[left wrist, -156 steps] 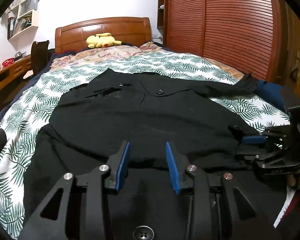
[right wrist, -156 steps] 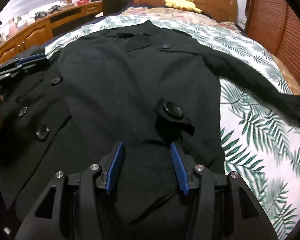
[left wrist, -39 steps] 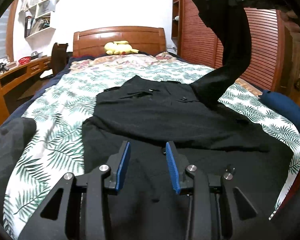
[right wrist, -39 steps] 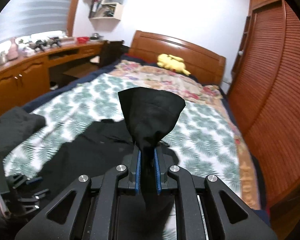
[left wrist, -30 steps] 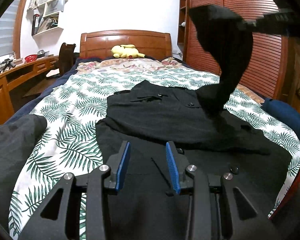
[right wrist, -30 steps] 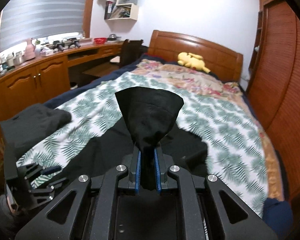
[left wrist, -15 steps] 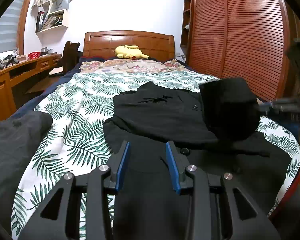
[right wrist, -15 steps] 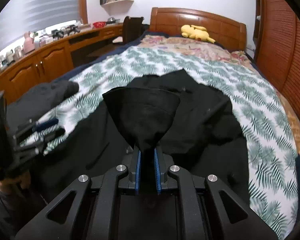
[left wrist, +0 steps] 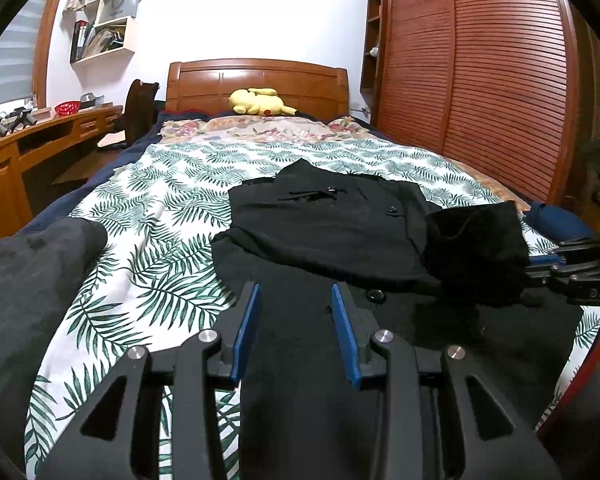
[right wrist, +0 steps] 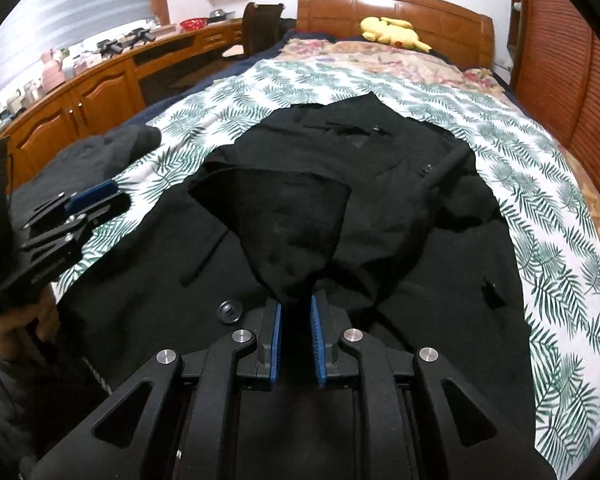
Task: Fold large clothes
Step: 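Lift the sleeve with the right tool and fold it across the coat front, then open the right tool to release the sleeve on the coat front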
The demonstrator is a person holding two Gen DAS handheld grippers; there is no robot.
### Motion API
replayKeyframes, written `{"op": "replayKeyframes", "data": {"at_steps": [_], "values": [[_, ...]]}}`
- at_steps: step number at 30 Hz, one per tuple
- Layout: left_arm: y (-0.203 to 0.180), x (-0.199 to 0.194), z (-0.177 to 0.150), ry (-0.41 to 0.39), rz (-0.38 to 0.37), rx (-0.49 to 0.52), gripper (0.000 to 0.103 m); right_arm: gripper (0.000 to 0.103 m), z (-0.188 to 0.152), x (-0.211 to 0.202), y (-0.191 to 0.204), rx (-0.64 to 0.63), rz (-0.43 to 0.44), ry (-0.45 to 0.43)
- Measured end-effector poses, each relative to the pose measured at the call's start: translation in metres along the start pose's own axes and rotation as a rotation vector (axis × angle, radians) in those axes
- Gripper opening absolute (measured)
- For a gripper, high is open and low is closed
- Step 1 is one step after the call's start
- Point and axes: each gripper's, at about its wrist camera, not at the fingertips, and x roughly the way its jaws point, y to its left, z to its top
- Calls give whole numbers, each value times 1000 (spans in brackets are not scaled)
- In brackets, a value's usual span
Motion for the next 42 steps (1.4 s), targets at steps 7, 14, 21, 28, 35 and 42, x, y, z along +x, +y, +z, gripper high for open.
{"op": "replayKeyframes", "data": {"at_steps": [7, 14, 21, 28, 35, 42], "values": [[7, -7, 2, -5, -9, -12, 35, 24, -9, -18, 8, -15, -11, 40], [11, -15, 9, -33, -19, -33, 35, 51, -4, -34, 24, -71, -25, 35], [19, -18, 6, -25, -15, -45, 35, 51, 20, -11, 28, -83, -30, 26], [29, -18, 3, -17, -4, -64, 35, 51, 30, 54, 38, -85, -7, 107], [32, -20, 6, -39, -5, -86, 35, 16, 18, 103, 38, -141, -42, 213], [18, -15, 11, -51, -26, -70, 35, 4, 5, 34, 8, -79, -8, 30]]}}
